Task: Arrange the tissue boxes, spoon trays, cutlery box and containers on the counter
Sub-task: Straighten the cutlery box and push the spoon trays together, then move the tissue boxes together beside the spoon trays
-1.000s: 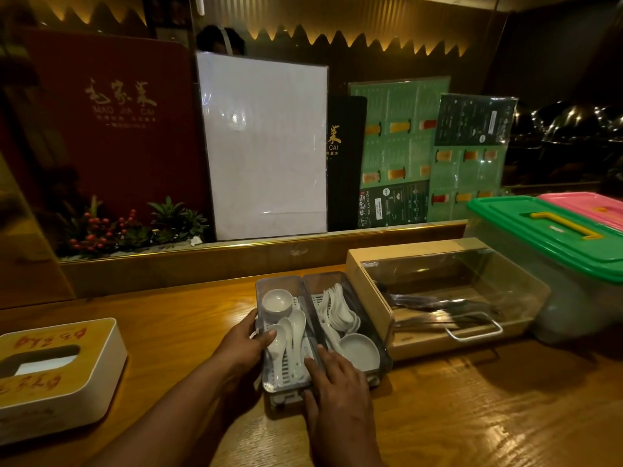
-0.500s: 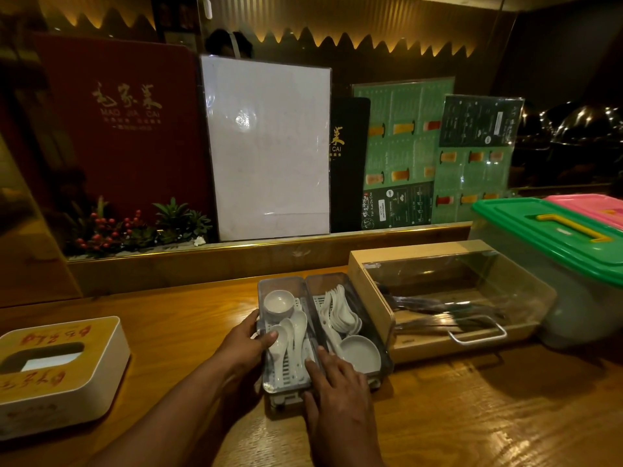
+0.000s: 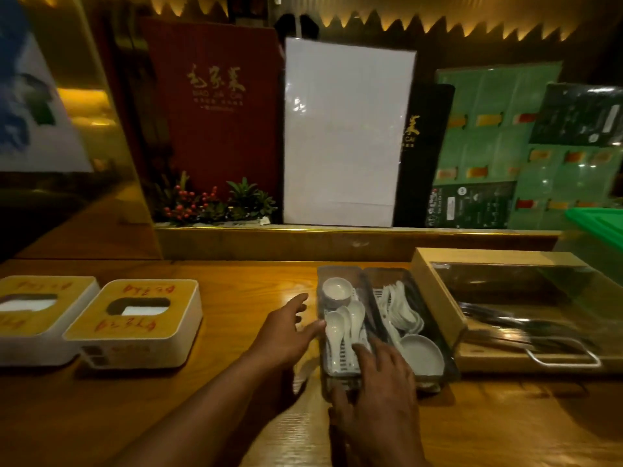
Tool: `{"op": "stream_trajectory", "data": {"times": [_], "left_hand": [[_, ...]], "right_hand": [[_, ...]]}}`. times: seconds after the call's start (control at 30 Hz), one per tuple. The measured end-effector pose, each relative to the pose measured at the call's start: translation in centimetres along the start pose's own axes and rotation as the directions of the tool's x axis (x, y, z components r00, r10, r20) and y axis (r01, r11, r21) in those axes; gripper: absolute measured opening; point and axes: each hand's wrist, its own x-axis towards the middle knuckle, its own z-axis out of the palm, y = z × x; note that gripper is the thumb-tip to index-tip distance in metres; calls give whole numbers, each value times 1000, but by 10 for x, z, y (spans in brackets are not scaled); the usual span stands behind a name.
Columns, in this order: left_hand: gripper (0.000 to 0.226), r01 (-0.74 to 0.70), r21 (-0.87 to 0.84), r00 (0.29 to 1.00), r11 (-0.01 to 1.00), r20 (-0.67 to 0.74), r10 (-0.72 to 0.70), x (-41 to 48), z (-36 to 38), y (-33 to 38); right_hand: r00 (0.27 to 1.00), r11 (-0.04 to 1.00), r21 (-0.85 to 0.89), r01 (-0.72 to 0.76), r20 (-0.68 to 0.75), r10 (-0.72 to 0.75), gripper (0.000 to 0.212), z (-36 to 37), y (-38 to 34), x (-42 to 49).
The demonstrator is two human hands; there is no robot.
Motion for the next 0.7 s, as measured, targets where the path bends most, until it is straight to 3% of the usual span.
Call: {"op": "stream_trajectory", "data": {"times": [0.13, 0.27, 0.37, 0.5, 0.7], "left_hand": [[24, -194, 185, 976, 963, -57, 208, -19, -72, -16], [32, -257, 303, 941, 918, -138, 309, -30, -151, -37], [13, -238, 343, 934, 909, -176, 310, -31, -199, -63], [29, -219, 404, 923, 888, -210, 323, -29, -240, -102], [78, -159, 479, 973, 864, -75, 220, -15, -243, -134]], "right_hand": [[978, 954, 214, 209, -22, -210, 56, 19, -64, 6], [923, 899, 249, 359, 48, -382, 59, 51, -149, 16], [909, 897, 231, 378, 89, -407, 60, 76, -205, 25], [930, 928, 122, 352, 70, -361, 53, 95, -235, 40], [971, 971, 21, 237, 13, -237, 45, 89, -209, 55]]}}
